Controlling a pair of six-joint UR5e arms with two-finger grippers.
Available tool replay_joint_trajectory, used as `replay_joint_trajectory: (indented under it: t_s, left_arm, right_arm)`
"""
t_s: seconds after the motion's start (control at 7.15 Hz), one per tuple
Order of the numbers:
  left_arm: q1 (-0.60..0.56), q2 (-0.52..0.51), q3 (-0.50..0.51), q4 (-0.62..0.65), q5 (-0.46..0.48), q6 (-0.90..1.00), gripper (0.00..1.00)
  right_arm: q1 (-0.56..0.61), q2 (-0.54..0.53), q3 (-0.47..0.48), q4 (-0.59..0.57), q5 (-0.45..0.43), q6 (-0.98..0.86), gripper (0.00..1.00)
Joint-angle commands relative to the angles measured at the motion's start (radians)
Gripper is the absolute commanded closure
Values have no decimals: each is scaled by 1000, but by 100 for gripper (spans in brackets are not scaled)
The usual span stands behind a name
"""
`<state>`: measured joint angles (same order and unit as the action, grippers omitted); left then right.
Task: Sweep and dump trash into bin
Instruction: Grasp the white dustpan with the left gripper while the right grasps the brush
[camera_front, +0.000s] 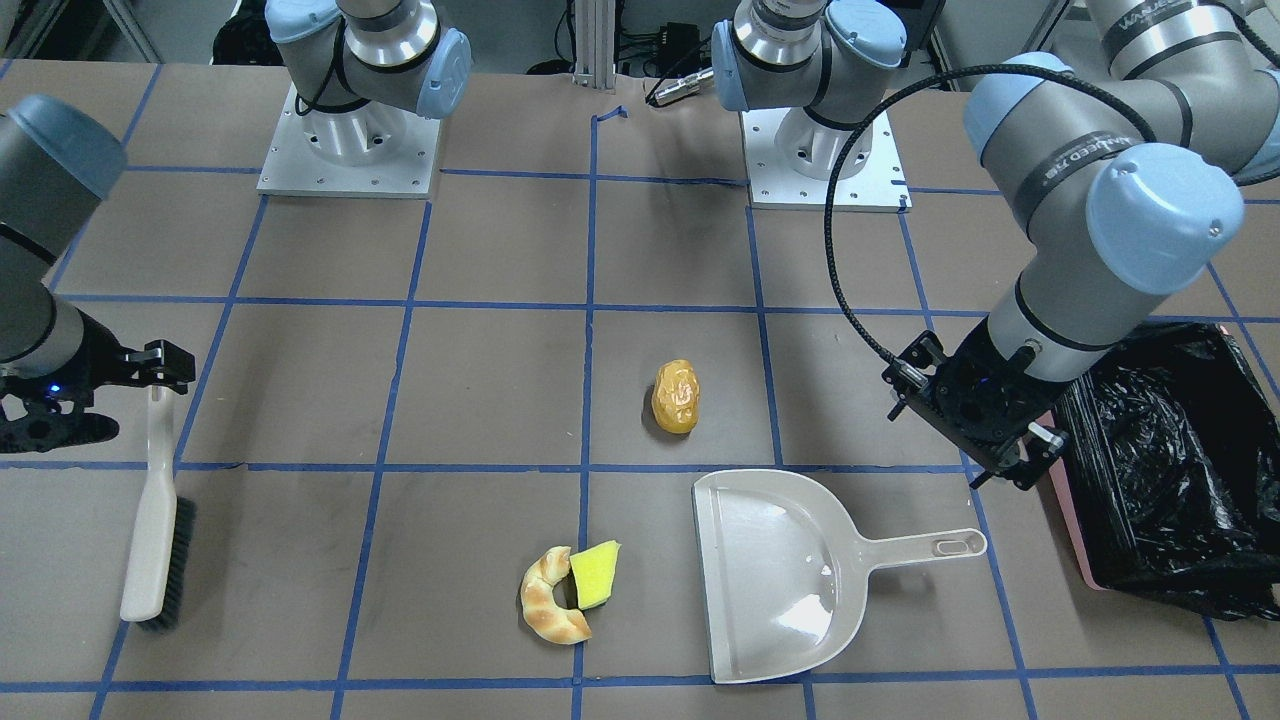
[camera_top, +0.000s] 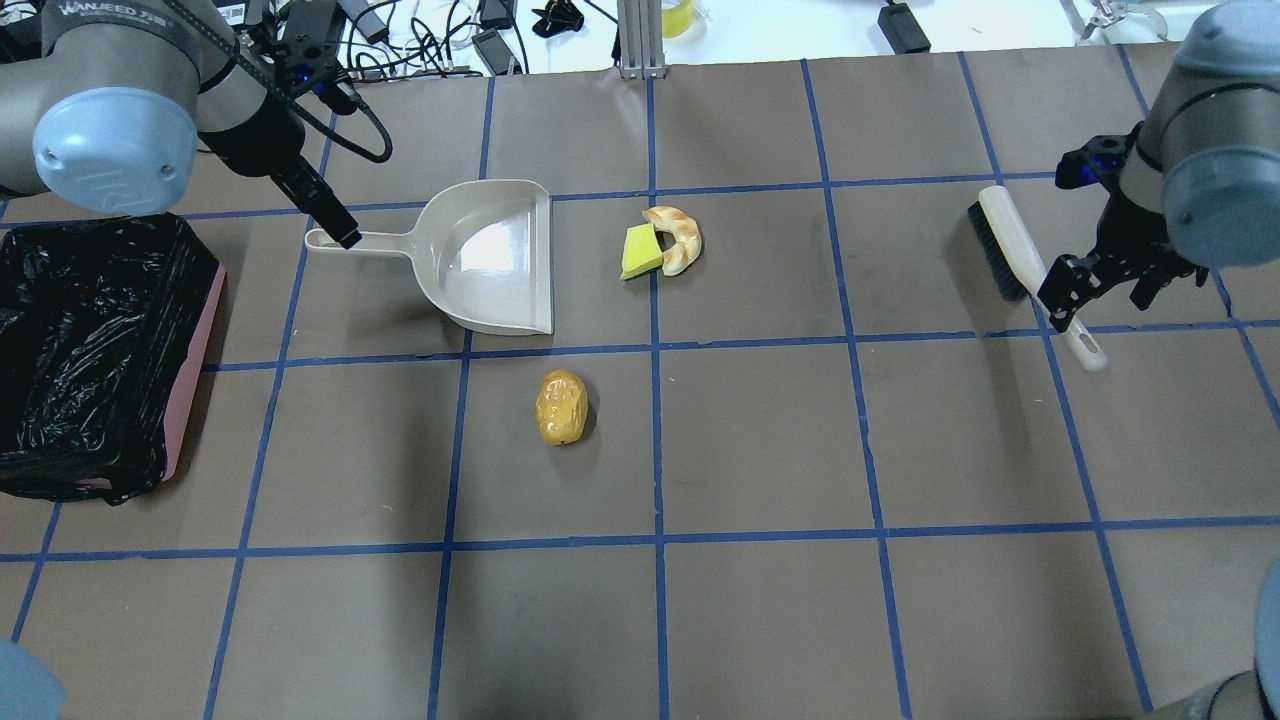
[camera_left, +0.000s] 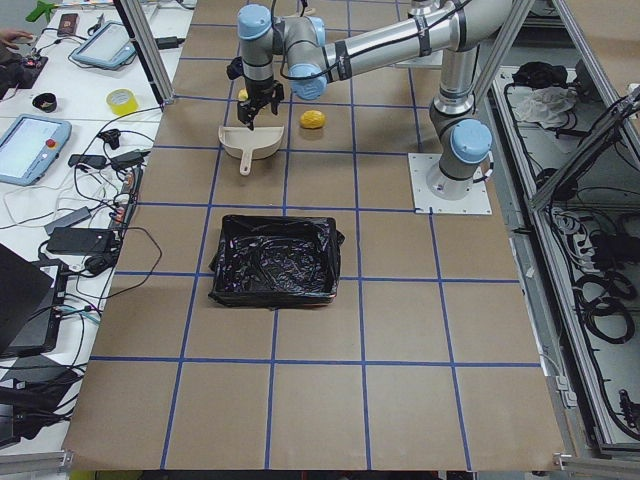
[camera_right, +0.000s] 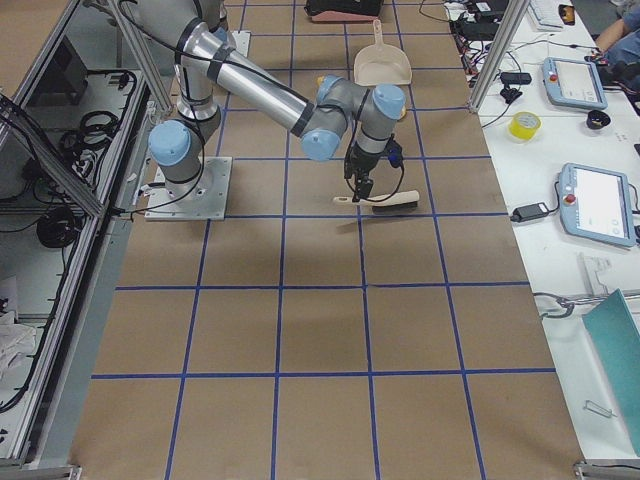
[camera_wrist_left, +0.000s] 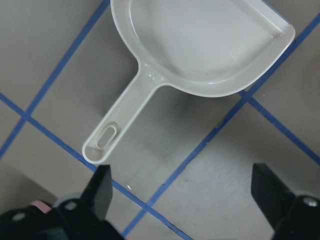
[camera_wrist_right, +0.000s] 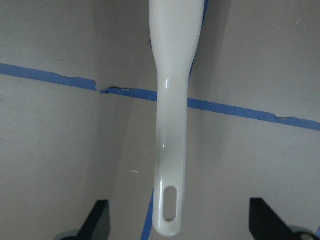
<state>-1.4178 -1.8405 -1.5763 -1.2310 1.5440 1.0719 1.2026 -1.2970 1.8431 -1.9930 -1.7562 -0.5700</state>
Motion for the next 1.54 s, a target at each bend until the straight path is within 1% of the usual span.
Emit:
replay_joint_trajectory:
  t_s: [0.0,0.14,0.28,0.42,0.56,0.7,0.84,0.98,1.12,1.26,1.4]
  left_arm:
    - [5,-80,69,28,1,364,0]
    - [8,-124,96,72,-1,566,1]
    - [40,-158,99,74,-22,583,1]
    - [59,-192,96,62,-54,591,2]
    - [60,-206,101,56,-48,599,2]
    - [60,-216,99,56,-50,597,2]
    - [60,-230,98,56,-54,608,2]
    - [62,-230,84,58,-48,609,2]
    - [62,-240,97,58,-48,608,2]
    - [62,-262,98,64,-48,608,2]
    - [62,-272,94,67,-48,608,2]
  right_arm:
    - [-6,12,96,-147,-20,-28,3]
    - [-6,13,99,-147,-19,-22,8]
    - [-6,12,94,-148,-19,-27,20]
    - [-6,7,91,-148,-10,-18,47]
    - [-6,7,91,-145,-2,-16,70]
    - [-6,7,91,-145,-2,-17,78]
    - [-6,4,90,-145,-2,-16,96]
    - [-6,-4,85,-142,-2,-14,100]
    - [-6,-16,59,-133,-2,-7,100]
    - [5,-57,29,-97,-14,69,100]
    - [41,-91,19,8,1,201,100]
